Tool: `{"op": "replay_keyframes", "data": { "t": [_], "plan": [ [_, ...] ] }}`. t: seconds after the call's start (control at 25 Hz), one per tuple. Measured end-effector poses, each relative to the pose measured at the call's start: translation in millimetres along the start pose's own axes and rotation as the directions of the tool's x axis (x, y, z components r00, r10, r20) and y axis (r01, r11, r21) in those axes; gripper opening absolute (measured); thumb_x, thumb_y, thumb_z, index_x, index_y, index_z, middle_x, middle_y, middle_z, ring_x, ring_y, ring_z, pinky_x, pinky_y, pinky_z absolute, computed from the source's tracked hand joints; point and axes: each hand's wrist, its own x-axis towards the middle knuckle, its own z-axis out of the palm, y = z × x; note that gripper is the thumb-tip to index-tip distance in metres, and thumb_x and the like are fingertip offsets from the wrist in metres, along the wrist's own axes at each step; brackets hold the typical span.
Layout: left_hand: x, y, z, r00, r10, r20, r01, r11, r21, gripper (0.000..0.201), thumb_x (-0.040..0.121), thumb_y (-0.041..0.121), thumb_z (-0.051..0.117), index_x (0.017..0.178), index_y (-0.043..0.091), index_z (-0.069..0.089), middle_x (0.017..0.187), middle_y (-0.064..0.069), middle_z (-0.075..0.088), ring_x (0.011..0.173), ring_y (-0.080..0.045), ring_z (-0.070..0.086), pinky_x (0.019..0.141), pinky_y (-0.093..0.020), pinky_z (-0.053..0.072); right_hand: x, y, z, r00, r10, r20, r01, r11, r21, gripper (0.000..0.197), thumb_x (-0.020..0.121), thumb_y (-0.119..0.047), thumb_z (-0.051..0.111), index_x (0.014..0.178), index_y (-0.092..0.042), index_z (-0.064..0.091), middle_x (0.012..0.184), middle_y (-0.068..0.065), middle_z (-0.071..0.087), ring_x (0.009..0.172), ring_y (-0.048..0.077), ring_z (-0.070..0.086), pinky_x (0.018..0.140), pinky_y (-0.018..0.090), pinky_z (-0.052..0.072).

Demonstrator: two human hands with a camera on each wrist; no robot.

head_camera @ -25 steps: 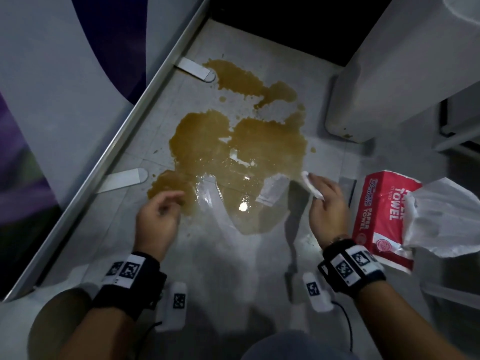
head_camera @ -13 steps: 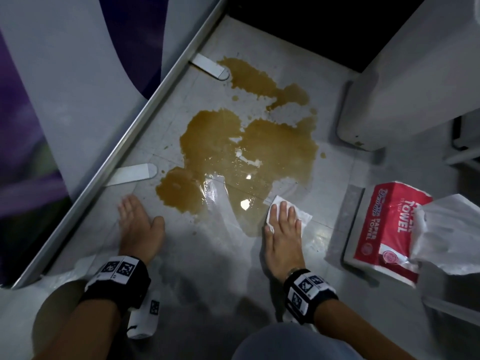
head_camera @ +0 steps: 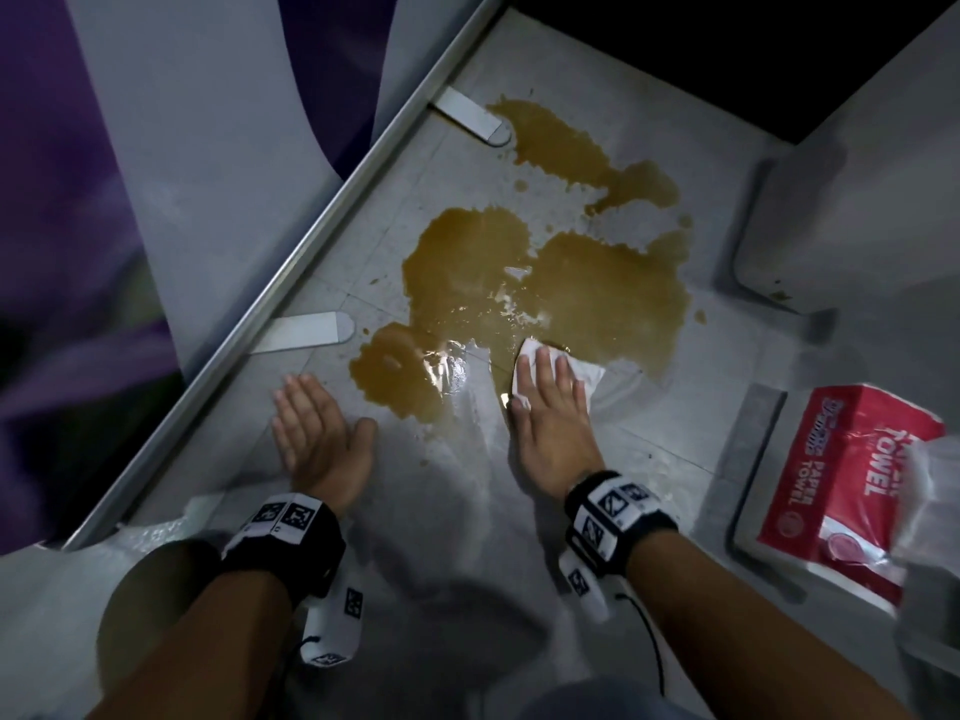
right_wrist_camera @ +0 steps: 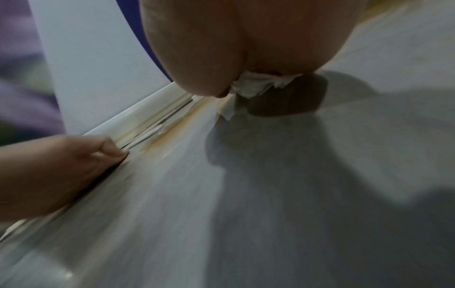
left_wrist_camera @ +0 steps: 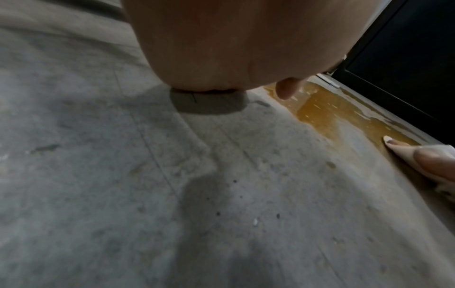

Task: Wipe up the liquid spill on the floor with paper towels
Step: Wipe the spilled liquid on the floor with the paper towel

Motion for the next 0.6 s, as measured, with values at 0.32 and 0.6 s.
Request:
{"op": "replay_keyframes", "data": {
  "t": [0.32,0.6],
  "plan": [
    [-2.4,2.3,-18.6,0.978,0.026,0.207,-0.019,0.999,-0.038,0.16,0.044,0.085,0.064,0.144,0.01,-0.036,0.15,-0.01,-0.044,0.135,-0.025,-0.045,0.111,-0.039,-0.027,92.2,-15.4,-40.6,0.999,0.007,0.053,-0.007,1.0,0.0,0.054,0.108,-0.034,0.018,0.159,-0.021,0.005,0.166,0.004,-0.008,0.152,0.025,-0.012,0.12,0.039,-0.011],
    [-3.7,6.5,-22.7,0.976,0.005,0.218,-0.02,0.997,0.068,0.183,0.019,0.084,0.073,0.142,0.008,-0.04,0.147,-0.013,-0.048,0.134,-0.031,-0.046,0.115,-0.043,-0.022,103.5,-24.7,-62.2,0.921,0.27,-0.281,-0.118,0.88,0.459,0.06,0.102,-0.057,0.017,0.148,-0.029,0.043,0.14,0.011,0.057,0.129,0.032,0.052,0.11,0.047,0.041]
  ]
}}
